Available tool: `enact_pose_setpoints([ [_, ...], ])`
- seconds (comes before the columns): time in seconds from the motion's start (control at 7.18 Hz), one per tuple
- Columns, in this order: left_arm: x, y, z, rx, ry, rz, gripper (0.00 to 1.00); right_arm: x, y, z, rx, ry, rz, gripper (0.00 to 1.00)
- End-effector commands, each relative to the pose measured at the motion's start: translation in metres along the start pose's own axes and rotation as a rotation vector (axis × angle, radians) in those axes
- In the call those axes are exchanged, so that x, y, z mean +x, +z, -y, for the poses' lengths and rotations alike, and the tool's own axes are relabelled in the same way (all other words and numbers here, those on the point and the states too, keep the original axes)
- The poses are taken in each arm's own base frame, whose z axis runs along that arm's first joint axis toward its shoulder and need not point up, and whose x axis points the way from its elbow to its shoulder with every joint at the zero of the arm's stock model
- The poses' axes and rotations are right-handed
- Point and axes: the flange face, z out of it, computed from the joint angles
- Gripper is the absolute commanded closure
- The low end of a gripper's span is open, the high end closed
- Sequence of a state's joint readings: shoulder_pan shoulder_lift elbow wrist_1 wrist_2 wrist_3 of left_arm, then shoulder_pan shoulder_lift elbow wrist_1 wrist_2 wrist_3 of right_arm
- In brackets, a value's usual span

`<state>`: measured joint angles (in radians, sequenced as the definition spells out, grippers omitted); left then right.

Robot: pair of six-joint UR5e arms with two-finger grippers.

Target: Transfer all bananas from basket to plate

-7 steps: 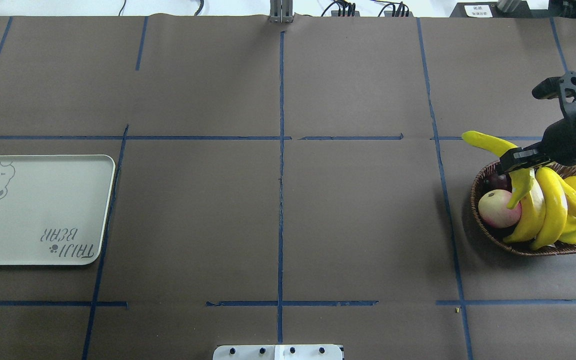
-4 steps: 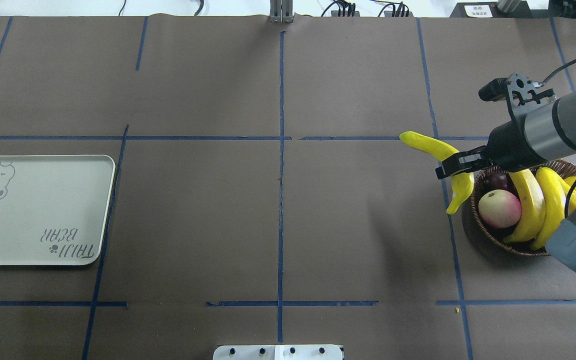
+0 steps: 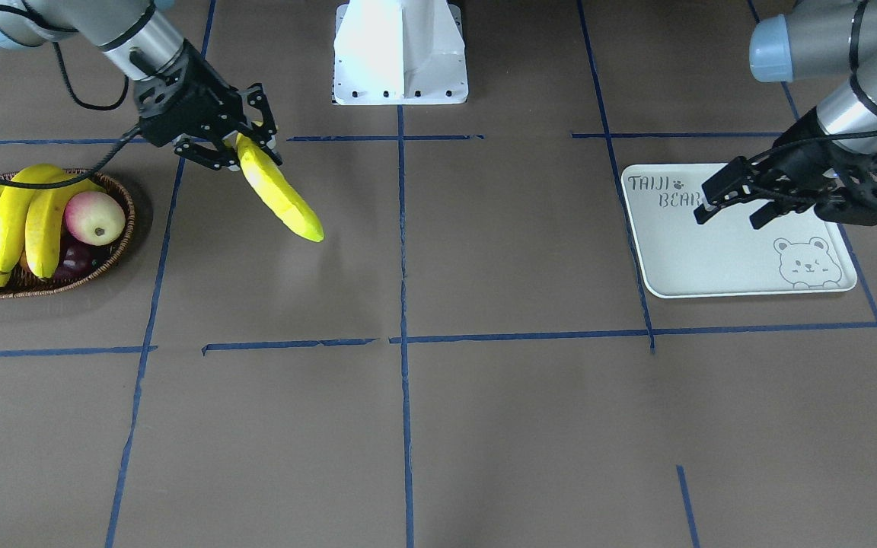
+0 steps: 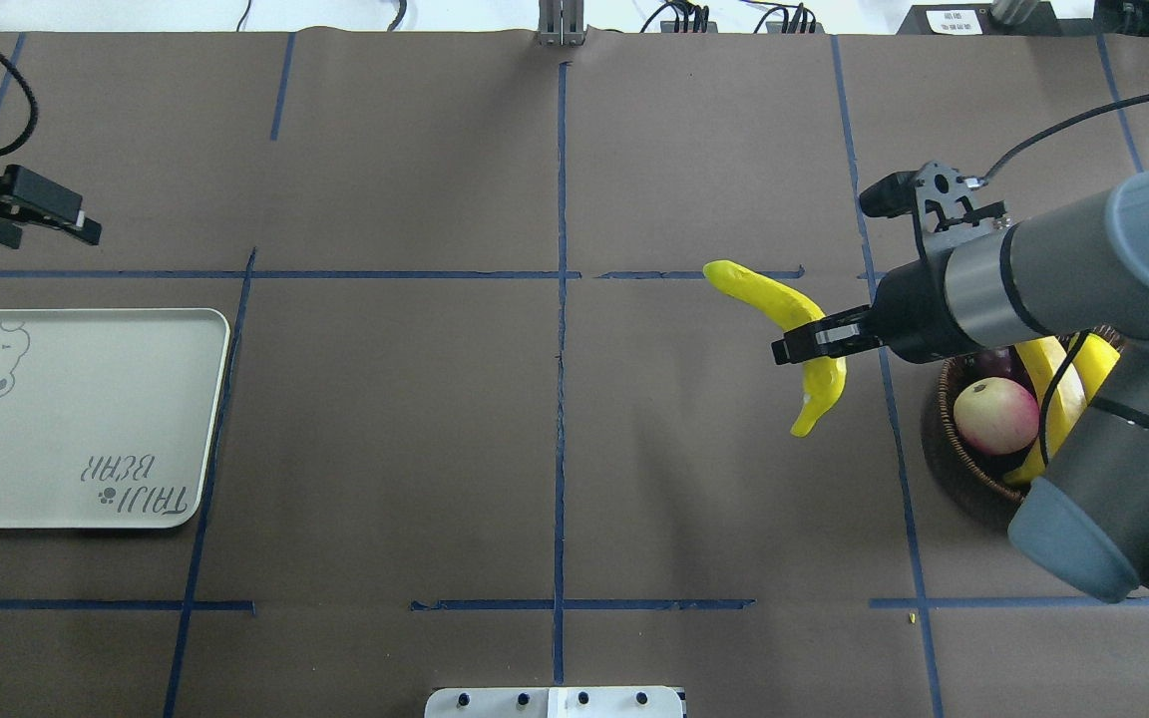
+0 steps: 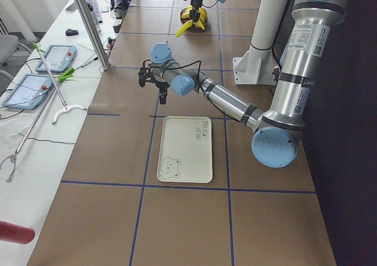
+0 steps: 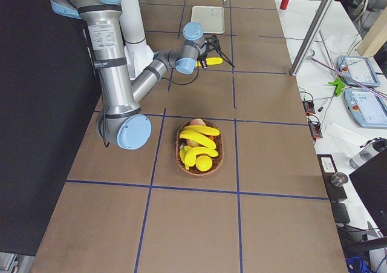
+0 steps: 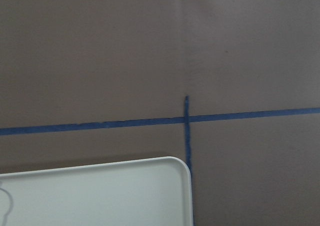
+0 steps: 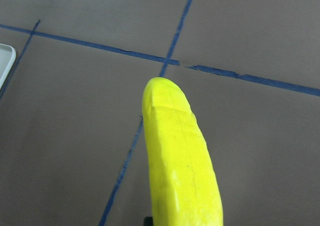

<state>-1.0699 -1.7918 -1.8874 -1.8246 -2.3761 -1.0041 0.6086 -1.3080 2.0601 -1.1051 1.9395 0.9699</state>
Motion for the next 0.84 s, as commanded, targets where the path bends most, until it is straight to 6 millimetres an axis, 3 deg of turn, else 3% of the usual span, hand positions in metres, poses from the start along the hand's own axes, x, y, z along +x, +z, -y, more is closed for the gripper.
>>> enact_pose_setpoints([
  [0.0, 0.068, 0.003, -0.033, -0.047, -0.196, -0.062, 0.0, -0.047, 0.019, -0.005, 0.052, -0.025, 0.024, 0.97],
  [0.28, 0.159, 0.017, -0.062, -0.113, -0.408, -0.124, 0.0, -0.094, 0.045, -0.012, 0.125, 0.036, 0.028, 0.99],
  [0.42, 0.192, 0.016, -0.068, -0.092, -0.503, -0.148, 0.0, -0.11, 0.05, -0.014, 0.151, 0.044, 0.032, 0.99],
  [0.7, 0.219, 0.018, -0.079, -0.073, -0.611, -0.23, 0.0, -0.133, 0.063, -0.008, 0.155, 0.139, 0.056, 1.0],
])
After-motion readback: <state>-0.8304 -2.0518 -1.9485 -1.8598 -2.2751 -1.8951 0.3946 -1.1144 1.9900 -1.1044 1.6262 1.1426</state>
